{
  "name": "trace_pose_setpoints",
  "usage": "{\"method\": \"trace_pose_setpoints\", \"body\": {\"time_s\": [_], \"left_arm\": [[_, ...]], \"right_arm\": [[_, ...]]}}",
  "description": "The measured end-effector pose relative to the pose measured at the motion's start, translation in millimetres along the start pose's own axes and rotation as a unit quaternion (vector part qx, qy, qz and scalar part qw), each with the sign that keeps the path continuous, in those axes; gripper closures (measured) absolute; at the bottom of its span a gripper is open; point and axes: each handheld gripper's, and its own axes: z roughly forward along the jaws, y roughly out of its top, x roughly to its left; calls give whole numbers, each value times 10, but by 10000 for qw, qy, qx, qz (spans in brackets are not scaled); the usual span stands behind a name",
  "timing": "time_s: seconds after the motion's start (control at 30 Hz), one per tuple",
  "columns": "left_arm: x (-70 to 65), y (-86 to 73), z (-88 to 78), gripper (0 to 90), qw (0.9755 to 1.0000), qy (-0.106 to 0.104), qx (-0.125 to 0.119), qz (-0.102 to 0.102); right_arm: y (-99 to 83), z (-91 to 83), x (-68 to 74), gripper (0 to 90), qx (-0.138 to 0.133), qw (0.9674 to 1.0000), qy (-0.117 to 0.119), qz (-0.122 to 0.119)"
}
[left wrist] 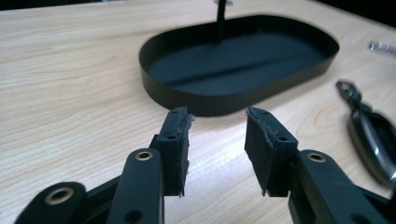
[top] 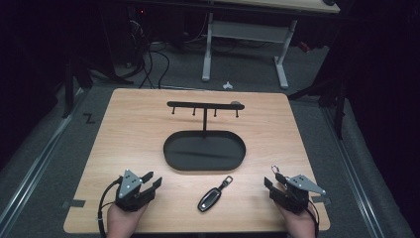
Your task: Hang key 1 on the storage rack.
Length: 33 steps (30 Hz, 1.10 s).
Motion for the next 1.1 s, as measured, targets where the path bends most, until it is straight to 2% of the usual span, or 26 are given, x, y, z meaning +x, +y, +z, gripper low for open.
{"method": "trace_pose_setpoints", "body": {"time_s": [0.17,0.37,0.4,0.53,0.63,0.73,0.8,0.87,0.97,1.0,1.1], "left_arm": [[-61,11,34,573,9999,-54,-21,105],[-154,29,120,555,9996,-111,53,270],[-174,30,133,531,9994,-111,72,319],[-186,23,142,488,9991,-109,126,386],[-177,19,146,469,9992,-122,153,344],[-166,12,152,456,9993,-119,162,319],[-166,8,152,455,9992,-121,182,336],[-175,-2,151,448,9990,-110,196,380],[-174,-7,147,444,9989,-102,216,401],[-174,-9,146,439,9989,-88,220,404],[-171,-13,143,437,9989,-60,213,407]], "right_arm": [[-23,29,18,482,112,9998,108,89],[-46,-24,14,470,129,9999,104,25],[-47,-45,1,482,120,9998,143,19],[-50,-25,-10,492,148,9996,228,19],[-55,-11,-3,501,180,9994,287,54],[-61,10,63,502,193,9991,361,-140],[-61,16,79,503,188,9990,386,-159],[-58,31,163,544,152,9979,529,-341],[-45,52,219,552,177,9974,581,-400],[-34,76,279,588,166,9966,691,-408],[-27,97,337,627,175,9958,783,-451]]}}
